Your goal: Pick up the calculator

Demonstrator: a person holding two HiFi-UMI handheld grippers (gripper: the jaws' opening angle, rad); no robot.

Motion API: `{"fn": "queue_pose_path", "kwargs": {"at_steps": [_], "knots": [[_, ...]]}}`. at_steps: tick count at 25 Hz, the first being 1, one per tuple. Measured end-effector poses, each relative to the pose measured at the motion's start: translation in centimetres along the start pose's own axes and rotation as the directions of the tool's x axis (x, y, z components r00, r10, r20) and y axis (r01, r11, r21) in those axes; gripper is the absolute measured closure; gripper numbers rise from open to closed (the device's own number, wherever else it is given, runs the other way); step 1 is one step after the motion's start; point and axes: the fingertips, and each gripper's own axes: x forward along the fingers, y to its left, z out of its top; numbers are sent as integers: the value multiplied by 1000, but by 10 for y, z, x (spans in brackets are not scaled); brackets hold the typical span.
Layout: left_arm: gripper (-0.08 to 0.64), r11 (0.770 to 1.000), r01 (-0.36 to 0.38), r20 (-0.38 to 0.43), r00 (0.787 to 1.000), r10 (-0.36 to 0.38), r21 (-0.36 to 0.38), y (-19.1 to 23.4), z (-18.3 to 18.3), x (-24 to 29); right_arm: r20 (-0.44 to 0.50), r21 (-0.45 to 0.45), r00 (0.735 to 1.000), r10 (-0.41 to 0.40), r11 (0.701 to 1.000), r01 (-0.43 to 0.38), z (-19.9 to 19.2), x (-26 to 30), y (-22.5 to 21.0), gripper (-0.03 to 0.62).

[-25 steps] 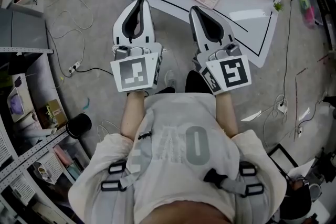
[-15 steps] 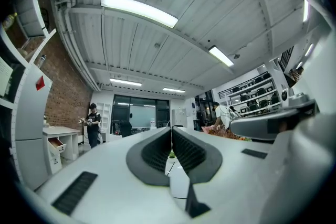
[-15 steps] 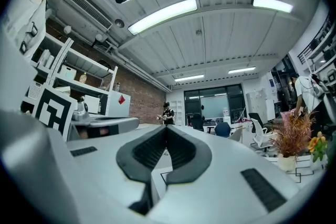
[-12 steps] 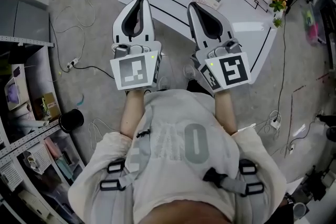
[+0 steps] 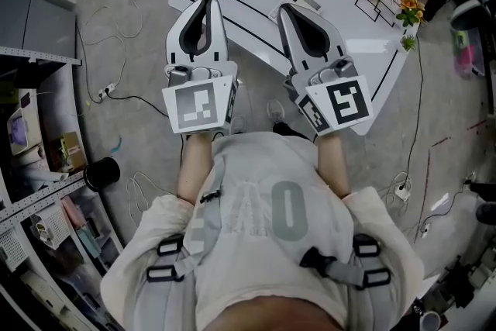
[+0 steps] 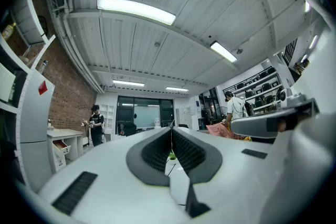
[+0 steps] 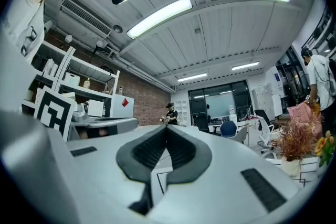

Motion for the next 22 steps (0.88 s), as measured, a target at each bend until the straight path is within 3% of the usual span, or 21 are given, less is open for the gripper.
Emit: {"fn": "queue_pose_path", "kwargs": {"at_steps": [4, 5, 6, 7, 9, 16, 22], "knots": [[538, 1000, -2, -11, 1000, 2, -5, -2, -4, 1, -1, -18, 1000, 18, 1000, -18, 2, 0, -2, 583], [538, 1000, -5, -15, 1000, 5, -5, -2, -6, 1, -11, -22, 999, 48, 999, -48, 1, 1, 1, 543], [538, 1000, -7, -17, 1000, 7, -5, -2, -7, 1, -21, -25, 996, 86, 996, -86, -1, 3, 5, 354], [538, 1000, -9, -17, 1000, 8, -4, -2, -7, 2, -21, -31, 993, 118, 993, -118, 0, 5, 9, 217], [538, 1000, -13, -12, 1000, 13, 3, 0, -5, 2, 4, -40, 990, 144, 989, -143, 4, 9, 13, 159], [538, 1000, -14, -14, 1000, 14, 10, 3, -5, 7, -16, -32, 988, 153, 988, -154, 0, 15, 9, 147], [538, 1000, -2, -37, 999, 2, -6, -1, -16, 23, -41, 46, 990, 133, 990, -131, -11, 24, -25, 147]]}}
